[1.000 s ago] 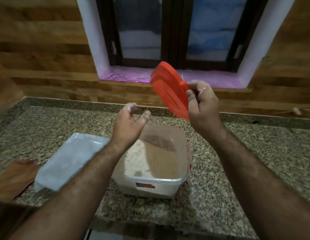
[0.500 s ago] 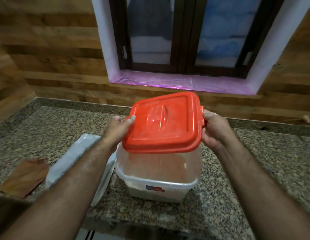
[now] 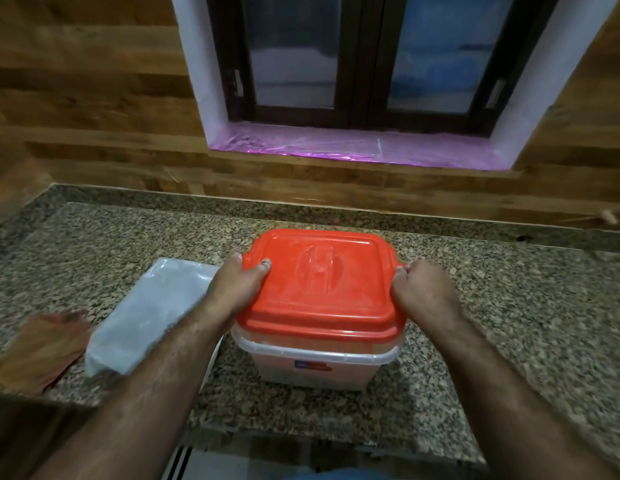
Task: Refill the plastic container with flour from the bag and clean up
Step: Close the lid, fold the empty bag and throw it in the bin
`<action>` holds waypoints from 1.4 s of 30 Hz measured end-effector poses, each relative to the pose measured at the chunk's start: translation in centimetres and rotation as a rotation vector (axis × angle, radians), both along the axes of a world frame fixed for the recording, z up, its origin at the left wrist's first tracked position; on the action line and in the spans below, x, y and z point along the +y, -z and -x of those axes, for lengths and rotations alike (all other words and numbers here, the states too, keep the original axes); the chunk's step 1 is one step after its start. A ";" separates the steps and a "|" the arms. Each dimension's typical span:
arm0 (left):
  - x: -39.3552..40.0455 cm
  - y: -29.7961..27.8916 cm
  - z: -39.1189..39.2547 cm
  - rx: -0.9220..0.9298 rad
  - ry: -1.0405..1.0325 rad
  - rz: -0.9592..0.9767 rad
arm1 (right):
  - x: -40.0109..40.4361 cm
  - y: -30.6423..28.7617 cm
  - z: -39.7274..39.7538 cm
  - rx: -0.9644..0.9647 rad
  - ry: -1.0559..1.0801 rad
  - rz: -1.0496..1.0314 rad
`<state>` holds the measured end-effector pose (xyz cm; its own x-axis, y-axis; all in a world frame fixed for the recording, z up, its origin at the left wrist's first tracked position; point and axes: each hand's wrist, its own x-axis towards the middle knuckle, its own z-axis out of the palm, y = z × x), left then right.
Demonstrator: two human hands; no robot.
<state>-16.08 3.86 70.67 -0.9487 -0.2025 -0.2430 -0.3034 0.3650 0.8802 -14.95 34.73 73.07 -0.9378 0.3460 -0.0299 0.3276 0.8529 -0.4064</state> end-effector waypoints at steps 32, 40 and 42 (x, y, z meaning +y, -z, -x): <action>-1.1 -0.1 -1.9 -0.176 -0.107 -0.317 | 0.8 2.2 -4.1 -0.158 0.180 0.998; 1.6 -1.3 -2.6 0.010 -0.064 0.638 | -1.9 -0.1 -3.6 -0.029 0.105 0.132; 2.7 -1.6 -3.1 0.021 -0.073 0.695 | -2.9 0.0 -3.9 0.006 0.082 0.005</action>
